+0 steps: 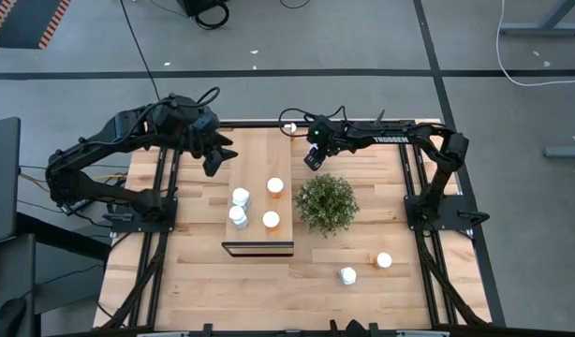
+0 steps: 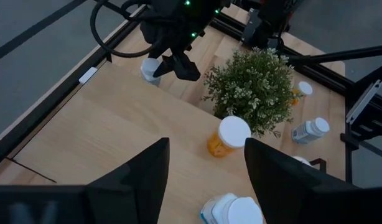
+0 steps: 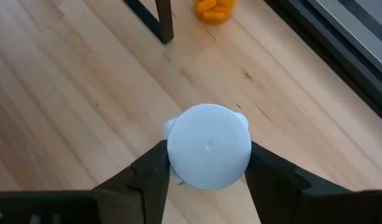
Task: Pick and place medicine bottles onto shelf by color
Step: Put the top white pill bottle on the shelf aligned with the other white pill bottles
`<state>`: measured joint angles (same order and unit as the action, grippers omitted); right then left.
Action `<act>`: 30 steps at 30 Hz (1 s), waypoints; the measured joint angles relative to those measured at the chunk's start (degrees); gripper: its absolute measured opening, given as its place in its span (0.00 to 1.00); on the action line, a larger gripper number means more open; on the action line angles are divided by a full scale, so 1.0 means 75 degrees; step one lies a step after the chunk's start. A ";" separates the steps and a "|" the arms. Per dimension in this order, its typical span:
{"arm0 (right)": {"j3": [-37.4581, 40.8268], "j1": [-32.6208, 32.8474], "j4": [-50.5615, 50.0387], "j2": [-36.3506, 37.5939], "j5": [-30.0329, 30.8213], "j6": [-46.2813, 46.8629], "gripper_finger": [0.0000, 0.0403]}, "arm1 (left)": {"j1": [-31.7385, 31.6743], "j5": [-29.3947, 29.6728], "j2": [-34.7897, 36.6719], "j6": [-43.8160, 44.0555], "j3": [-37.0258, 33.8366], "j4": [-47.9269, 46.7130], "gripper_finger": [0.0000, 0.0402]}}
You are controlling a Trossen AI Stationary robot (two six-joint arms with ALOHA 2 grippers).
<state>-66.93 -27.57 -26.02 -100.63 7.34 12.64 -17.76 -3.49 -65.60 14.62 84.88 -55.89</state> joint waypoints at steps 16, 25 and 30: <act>-0.2630 0.0054 -0.2676 -0.0017 -0.0036 -0.0202 0.47 | 0.0000 0.0000 0.0000 -0.0042 0.0000 -0.0194 0.51; -0.4681 0.0718 -0.4235 -0.0013 -0.0243 0.0167 0.48 | 0.0000 0.0002 0.0000 -0.0234 0.0000 -0.0194 0.48; -0.5264 0.1494 -0.3964 0.0004 -0.0166 0.0121 0.48 | 0.0000 0.0000 0.0000 -0.0243 0.0000 -0.0191 0.49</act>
<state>-106.41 -16.37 -55.74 -100.60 6.09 13.55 -17.76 -3.49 -65.60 12.80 84.88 -57.32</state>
